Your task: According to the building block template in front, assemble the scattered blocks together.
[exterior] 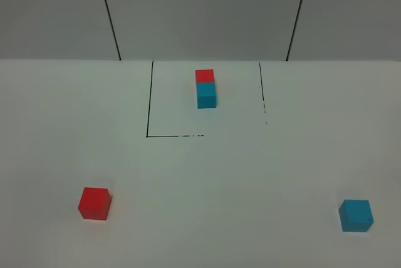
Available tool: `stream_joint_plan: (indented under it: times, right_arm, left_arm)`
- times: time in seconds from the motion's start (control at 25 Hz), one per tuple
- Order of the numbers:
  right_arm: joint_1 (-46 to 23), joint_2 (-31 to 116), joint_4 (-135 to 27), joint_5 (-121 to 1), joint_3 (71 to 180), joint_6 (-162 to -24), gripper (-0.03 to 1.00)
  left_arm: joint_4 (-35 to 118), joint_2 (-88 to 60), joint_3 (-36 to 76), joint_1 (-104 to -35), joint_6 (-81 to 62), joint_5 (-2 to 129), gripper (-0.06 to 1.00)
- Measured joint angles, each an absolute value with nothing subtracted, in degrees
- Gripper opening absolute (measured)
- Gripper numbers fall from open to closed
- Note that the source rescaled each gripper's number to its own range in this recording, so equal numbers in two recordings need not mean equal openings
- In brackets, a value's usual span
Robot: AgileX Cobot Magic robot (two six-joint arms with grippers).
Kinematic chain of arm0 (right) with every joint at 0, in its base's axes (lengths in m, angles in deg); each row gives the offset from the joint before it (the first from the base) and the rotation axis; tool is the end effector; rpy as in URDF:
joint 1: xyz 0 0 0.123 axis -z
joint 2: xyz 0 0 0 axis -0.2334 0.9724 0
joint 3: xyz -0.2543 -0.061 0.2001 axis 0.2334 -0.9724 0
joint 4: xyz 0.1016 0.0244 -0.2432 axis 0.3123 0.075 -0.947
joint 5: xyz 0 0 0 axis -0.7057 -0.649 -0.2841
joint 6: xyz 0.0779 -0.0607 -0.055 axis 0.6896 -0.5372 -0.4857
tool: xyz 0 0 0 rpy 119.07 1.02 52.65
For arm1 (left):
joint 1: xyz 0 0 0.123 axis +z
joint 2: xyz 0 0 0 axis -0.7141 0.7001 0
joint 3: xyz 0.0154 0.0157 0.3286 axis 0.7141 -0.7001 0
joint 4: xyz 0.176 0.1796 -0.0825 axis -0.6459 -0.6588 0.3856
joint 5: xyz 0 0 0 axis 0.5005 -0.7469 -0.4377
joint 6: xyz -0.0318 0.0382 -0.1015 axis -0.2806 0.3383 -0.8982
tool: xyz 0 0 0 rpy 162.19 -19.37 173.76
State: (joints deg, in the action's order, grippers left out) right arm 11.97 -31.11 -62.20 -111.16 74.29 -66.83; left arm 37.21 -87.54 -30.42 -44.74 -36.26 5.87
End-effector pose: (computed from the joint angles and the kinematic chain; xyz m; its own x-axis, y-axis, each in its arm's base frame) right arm -0.0194 -0.0005 0.2741 -0.4460 0.0411 -0.8941 -0.0030 0.9989 0.0473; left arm -0.0212 -0.0156 0.2753 -0.4407 0.0484 -0.8964 0.1314 0.9913 -0.0111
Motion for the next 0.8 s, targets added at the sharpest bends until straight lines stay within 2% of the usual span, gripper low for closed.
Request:
stream_joint_plan:
  times: [0.8]
  right_arm:
    - [11.97, -31.11, -62.2, -111.11, 74.29, -66.83, 1.0]
  left_arm:
    - [37.21, -87.54, -30.42, -44.74, -36.26, 5.87, 0.89]
